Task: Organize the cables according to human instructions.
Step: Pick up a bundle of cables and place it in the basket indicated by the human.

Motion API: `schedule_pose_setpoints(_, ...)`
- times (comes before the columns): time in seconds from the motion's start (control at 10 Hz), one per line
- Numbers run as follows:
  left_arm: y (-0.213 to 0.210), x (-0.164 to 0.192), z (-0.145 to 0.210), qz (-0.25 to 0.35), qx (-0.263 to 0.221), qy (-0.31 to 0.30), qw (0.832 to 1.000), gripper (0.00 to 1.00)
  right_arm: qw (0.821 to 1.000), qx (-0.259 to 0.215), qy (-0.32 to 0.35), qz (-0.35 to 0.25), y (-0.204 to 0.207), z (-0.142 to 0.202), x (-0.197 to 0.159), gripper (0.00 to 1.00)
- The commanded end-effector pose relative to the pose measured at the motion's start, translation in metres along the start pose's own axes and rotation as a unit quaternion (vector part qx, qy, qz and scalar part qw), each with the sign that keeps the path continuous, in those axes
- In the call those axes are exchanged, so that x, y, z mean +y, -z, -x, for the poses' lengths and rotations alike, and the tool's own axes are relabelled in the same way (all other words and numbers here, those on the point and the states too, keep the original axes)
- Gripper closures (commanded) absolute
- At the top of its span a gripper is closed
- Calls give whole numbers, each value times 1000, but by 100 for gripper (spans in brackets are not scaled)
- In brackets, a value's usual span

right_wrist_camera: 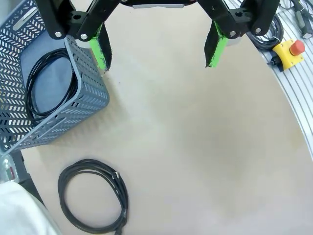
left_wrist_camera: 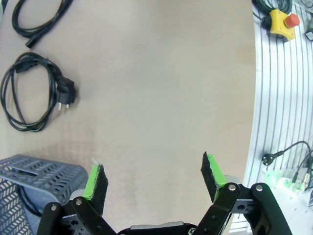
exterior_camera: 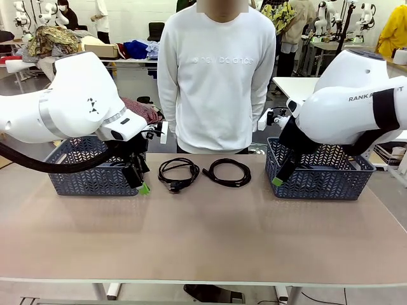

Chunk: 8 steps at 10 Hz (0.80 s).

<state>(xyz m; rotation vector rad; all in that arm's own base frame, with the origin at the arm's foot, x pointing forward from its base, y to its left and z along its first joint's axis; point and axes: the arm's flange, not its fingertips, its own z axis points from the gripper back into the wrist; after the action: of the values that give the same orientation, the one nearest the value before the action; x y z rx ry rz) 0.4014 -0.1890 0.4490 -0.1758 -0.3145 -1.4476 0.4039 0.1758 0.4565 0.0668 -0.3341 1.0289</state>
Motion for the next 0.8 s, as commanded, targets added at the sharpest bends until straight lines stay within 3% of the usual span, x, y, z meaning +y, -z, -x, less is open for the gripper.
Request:
schedule_pose_setpoints(0.0, -2, 0, 2, -1, 3, -1, 1000, 0, 1000, 2, -3, 3, 0, -1, 1, 0)
schedule_pose_setpoints(0.7, -2, 0, 2, -1, 3, -1, 1000, 0, 1000, 2, -3, 3, 0, -1, 1, 0)
